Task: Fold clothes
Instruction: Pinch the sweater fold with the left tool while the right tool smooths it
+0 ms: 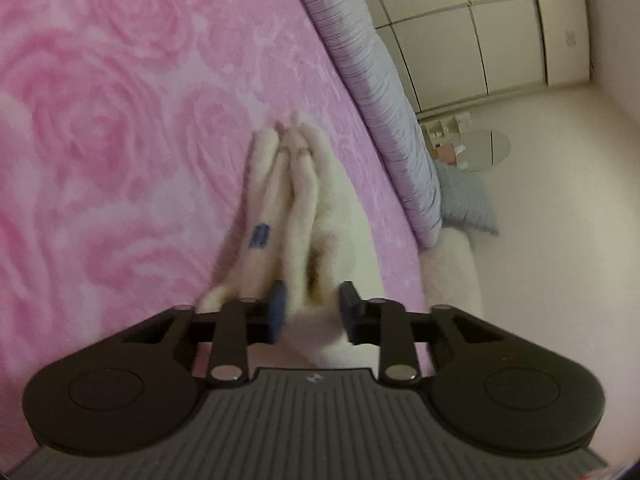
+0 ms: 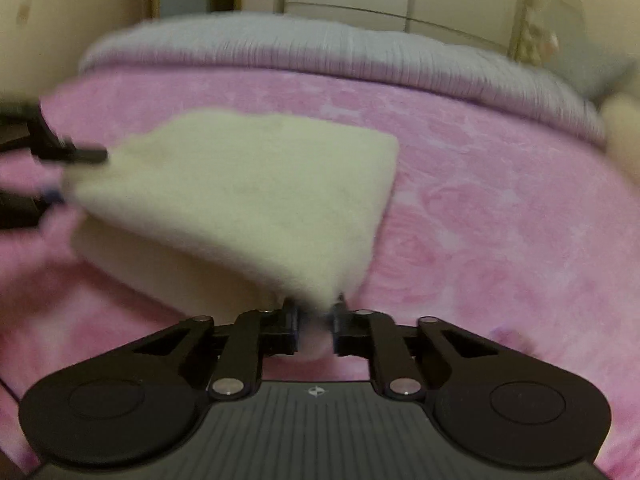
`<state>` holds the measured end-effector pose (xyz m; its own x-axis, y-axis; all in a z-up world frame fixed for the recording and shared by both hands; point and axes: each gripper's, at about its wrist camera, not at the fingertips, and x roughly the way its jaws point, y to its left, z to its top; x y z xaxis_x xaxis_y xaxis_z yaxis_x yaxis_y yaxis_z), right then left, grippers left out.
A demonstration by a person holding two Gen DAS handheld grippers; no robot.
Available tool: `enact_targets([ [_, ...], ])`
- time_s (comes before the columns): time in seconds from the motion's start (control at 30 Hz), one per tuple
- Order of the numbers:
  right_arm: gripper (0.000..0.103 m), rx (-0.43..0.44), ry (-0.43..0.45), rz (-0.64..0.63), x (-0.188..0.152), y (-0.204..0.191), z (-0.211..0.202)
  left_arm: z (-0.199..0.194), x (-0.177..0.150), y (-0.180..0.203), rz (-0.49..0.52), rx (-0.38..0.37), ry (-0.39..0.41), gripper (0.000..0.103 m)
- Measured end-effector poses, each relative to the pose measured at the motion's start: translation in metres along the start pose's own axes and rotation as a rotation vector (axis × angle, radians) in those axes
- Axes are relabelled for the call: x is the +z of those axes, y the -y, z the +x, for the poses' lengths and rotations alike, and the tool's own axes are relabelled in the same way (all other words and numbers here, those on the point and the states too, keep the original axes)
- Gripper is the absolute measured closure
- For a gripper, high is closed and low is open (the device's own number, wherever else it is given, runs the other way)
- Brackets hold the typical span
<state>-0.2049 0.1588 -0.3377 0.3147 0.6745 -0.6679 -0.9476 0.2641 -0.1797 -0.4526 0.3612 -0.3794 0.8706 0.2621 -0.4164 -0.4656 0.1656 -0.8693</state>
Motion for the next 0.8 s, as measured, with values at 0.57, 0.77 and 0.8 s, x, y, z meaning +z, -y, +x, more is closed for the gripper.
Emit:
enact_targets([
  [0.57, 0.064, 0.154, 0.065, 0.205, 0.001, 0.062, -0.036, -0.028, 0.011, 0.021, 0.153, 0.067, 0.059, 0.081],
  [0.77, 0.064, 0.212, 0.096, 0.521, 0.03, 0.095, -0.011, 0.029, 0.014, 0.08, 0.388, 0.039, -0.044, 0.079],
  [0.8, 0.064, 0.201, 0.089, 0.528, 0.031, 0.092, -0.004, 0.042, 0.016, 0.084, 0.418, 0.053, -0.066, 0.079],
])
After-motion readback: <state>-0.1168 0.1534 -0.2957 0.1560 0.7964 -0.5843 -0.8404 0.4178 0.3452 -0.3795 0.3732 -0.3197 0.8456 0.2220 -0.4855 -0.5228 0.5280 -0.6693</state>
